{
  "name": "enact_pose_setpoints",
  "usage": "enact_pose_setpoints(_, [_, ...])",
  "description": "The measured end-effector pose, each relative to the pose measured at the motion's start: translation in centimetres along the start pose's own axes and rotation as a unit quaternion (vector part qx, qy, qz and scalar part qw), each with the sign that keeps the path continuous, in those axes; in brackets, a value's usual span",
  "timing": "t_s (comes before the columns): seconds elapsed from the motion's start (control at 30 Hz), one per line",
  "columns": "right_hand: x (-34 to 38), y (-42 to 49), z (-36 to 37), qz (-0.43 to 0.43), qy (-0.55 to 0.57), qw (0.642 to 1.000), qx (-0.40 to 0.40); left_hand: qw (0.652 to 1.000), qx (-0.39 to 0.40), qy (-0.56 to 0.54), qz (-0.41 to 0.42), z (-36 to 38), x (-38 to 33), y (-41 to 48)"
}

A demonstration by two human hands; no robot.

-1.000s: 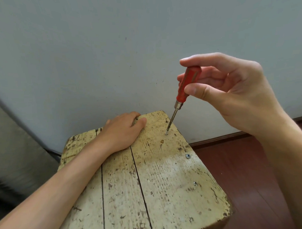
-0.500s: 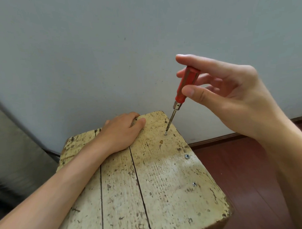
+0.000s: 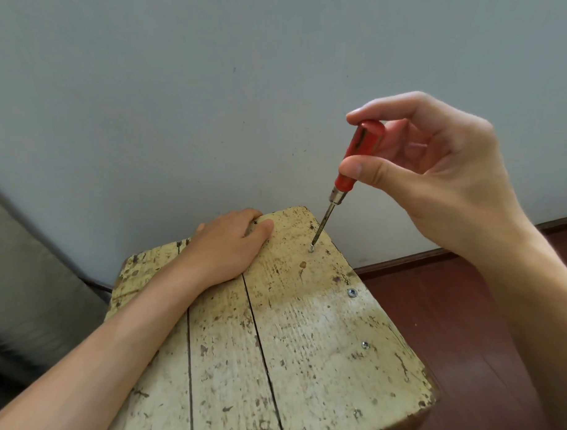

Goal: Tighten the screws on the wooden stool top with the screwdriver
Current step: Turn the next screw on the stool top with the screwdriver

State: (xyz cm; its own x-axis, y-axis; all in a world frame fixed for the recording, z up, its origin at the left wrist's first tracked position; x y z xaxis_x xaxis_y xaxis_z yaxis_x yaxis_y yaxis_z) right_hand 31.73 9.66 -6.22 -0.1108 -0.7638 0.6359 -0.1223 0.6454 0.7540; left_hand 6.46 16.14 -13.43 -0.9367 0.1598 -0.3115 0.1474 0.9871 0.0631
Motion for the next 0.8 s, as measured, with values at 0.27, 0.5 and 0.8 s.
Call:
enact_pose_setpoints(0.27, [0.46, -0.25, 0.45, 0.002, -0.027, 1.0, -0.001, 1.0, 0.001, 0.003, -0.004, 0.05, 0.17, 0.09])
enact_pose_setpoints(0.5, [0.38, -0.32, 0.16, 0.012, 0.002, 0.994, 0.11, 1.0, -0.001, -0.003, -0.001, 0.0, 0.1, 0.02])
enact_pose_setpoints(0.8, [0.51, -0.14, 0.3, 0.003, 0.006, 0.998, 0.064, 1.0, 0.0, -0.002, -0.004, -0.09, -0.1, -0.08])
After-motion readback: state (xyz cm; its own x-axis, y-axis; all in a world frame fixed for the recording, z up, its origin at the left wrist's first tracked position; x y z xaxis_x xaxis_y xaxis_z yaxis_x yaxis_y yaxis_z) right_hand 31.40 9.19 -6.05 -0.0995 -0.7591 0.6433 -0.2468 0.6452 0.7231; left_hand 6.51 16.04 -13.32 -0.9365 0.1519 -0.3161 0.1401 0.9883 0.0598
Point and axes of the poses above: each hand's wrist, its own y-axis towards the middle knuckle, its own z-axis out of the palm, x = y × z, the point moved 3 cm from there along y, towards the middle knuckle, and after that the axes turned 2 degrees about -z, right-handed, at the moved point
